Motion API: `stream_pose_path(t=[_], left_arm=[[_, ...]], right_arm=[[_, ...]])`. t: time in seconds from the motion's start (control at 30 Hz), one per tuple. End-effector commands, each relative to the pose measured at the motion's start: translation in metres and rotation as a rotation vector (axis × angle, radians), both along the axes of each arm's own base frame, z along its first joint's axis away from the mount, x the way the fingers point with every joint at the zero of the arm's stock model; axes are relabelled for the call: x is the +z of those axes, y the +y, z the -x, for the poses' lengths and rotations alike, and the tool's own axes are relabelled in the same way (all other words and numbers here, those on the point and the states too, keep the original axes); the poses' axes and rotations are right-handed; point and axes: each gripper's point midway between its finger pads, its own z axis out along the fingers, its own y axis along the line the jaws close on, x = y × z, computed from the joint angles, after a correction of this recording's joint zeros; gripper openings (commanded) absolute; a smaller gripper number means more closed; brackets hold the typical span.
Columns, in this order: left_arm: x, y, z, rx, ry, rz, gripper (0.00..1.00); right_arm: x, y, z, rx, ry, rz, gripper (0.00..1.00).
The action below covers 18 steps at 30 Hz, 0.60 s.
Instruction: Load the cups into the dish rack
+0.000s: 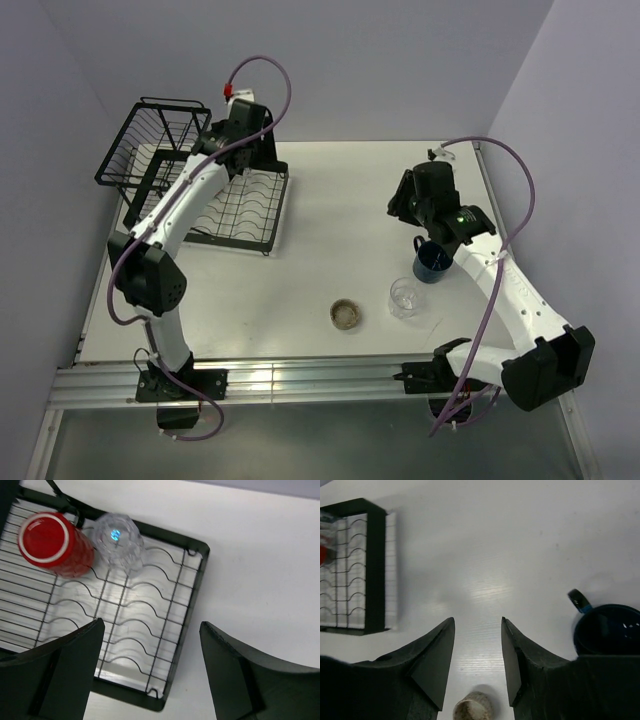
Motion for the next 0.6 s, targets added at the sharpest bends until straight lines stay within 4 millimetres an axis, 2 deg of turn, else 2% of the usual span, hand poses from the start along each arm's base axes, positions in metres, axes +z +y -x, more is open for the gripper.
stream_pose_path(t=[0.0, 0.03, 0.1, 0.13, 0.2, 0.27, 0.57], left_arm=[[0.03, -0.022, 0.022, -0.052, -0.076, 0.079, 0.84], [0.028, -0.031, 0.027, -0.081, -0.072, 0.101, 0.83], [0.039, -0.041, 0.037, -0.12, -0.097, 0.141, 0.84], [0.037, -0.046, 0.041, -0.138, -0.095, 0.158, 0.84], [0.044, -0.05, 0.048, -0.162, -0.111, 0.181, 0.84], [0.041, -0.054, 0.052, -0.182, -0.106, 0.194, 0.84], [0.037, -0.054, 0.059, -0.196, -0.106, 0.208, 0.84]], right_arm=[[-0.015, -0.033, 0.006, -0.127, 0.038, 0.08, 0.5], [-0.021, -0.036, 0.008, -0.142, 0.064, 0.081, 0.49], [-0.035, -0.044, 0.01, -0.168, 0.112, 0.097, 0.47], [-0.04, -0.047, 0.012, -0.184, 0.133, 0.102, 0.46], [-0.049, -0.054, 0.016, -0.215, 0.16, 0.11, 0.46], [-0.058, -0.06, 0.022, -0.249, 0.184, 0.12, 0.45], [-0.096, -0.081, 0.044, -0.373, 0.298, 0.178, 0.45]])
